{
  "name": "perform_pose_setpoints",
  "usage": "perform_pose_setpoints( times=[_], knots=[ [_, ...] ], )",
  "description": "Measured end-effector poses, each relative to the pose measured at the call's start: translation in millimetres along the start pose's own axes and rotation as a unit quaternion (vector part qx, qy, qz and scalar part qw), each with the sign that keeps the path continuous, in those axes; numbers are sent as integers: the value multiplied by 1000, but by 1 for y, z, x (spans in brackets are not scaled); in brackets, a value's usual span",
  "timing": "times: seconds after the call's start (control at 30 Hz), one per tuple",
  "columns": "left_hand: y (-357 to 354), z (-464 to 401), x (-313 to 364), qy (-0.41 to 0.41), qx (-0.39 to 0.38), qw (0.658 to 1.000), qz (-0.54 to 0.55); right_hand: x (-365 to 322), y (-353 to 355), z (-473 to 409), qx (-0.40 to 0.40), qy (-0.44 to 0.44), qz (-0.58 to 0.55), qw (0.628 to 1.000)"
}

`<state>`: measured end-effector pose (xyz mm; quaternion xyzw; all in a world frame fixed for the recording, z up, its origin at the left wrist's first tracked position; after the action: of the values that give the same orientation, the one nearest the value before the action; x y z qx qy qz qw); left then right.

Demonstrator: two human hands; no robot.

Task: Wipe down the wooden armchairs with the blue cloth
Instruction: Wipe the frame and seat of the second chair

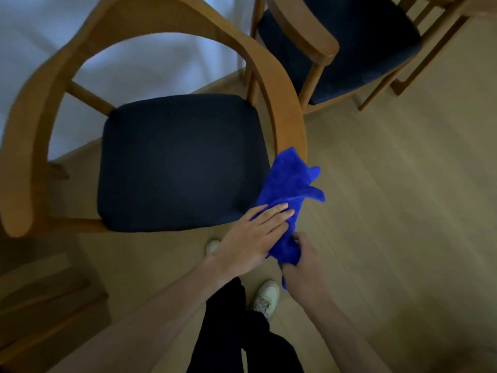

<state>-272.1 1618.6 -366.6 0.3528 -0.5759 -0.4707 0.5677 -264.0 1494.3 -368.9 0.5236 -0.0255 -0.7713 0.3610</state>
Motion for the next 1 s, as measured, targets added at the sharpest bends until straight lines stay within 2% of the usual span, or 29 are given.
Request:
perform_pose_setpoints(
  times=[0.07,0.13,0.23,0.33,0.43,0.5,0.57,0.6,0.63,0.73,0.8,0.9,1.0],
  knots=[
    [-1,20,-13,49,0,998,35,0,-8,10,10,-15,-105,994],
    [-2,44,-35,122,-9,991,56,-6,-21,15,-29,-20,-116,993],
    [0,91,-82,284,-24,944,167,-19,-50,6,-101,-38,-64,992],
    [8,129,-122,385,-36,884,264,-51,-83,-19,-166,38,49,984],
    [16,151,-151,379,-132,842,360,-101,-115,-38,-294,122,78,945],
    [26,159,-173,362,-219,793,438,-134,-130,-45,-381,144,61,911],
    [44,156,-197,338,-236,745,524,-166,-139,-53,-439,159,67,882],
    [54,150,-209,318,-223,746,541,-181,-141,-58,-461,168,83,867],
    [63,140,-218,298,-208,767,529,-196,-144,-64,-481,178,100,852],
    [85,104,-232,219,-156,866,422,-238,-148,-81,-532,203,136,811],
    [94,86,-245,191,-121,904,364,-264,-145,-97,-542,206,168,797],
    [112,73,-289,258,-147,899,321,-294,-128,-136,-503,208,250,801],
    [144,60,-325,255,-142,905,310,-311,-113,-185,-413,239,385,790]
  ],
)
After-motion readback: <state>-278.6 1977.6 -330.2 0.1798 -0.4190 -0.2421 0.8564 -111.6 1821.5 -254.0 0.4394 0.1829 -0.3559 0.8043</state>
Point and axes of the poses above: each hand's wrist, its own z-axis away from the middle knuckle, its own y-axis out of the back of the hand, x = y × z, the point moved 5 cm from there along -z, towards the middle knuckle, and after that the axes turned 11 degrees about y, right-handed, at the moved point
